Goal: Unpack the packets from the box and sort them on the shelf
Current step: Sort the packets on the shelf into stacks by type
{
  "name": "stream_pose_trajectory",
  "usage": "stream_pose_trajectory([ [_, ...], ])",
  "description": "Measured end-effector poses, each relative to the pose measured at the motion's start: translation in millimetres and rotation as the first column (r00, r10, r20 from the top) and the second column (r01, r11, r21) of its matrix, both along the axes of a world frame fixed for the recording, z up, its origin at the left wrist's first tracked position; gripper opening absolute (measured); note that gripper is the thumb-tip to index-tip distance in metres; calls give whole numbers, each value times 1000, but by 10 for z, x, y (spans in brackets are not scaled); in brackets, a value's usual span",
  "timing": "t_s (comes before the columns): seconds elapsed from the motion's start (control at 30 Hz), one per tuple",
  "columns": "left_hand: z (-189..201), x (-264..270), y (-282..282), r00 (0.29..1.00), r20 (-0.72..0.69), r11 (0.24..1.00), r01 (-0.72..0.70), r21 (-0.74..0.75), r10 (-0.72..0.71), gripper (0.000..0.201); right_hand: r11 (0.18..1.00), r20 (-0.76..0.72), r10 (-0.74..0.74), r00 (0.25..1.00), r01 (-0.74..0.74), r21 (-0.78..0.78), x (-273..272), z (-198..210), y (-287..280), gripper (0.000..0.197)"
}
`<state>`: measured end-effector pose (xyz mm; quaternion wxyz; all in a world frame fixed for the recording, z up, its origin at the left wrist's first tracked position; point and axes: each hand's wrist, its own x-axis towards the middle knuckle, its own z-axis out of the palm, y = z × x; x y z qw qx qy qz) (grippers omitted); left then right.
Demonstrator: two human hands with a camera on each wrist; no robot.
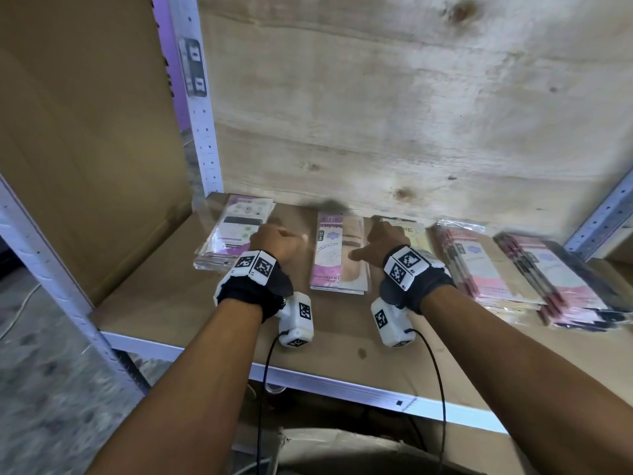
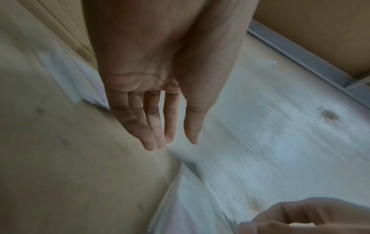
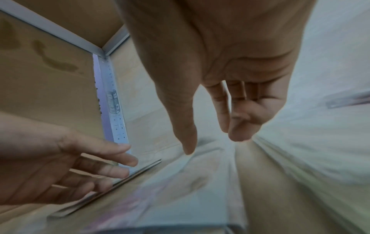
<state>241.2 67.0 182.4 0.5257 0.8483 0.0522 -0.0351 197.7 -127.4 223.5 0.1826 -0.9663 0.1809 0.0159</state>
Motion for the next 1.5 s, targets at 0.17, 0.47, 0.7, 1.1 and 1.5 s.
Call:
stream_pose_trajectory([
  [0.17, 184, 2, 486, 988, 129, 989, -97, 116, 81, 19, 987, 130, 133, 983, -143, 77, 17, 160, 318, 32],
  [0.47, 208, 17, 1085, 1000, -13, 980, -25, 196, 29, 52, 758, 61, 203, 977, -196, 622, 294, -57, 1192, 13],
  [0.7, 188, 4, 1084, 999, -47, 983, -5, 185, 14, 45, 645, 27, 95, 995, -82, 760, 340, -210, 1453, 37],
  [1.1, 392, -170, 1027, 982, 161, 995, 98, 6, -97, 46, 417, 176, -20, 984, -152, 896, 3, 276, 782, 31],
  [1.5, 652, -577, 505, 784, 594, 980, 195, 41, -180, 21, 162, 274, 15, 962, -273, 948, -532, 844, 165, 33],
])
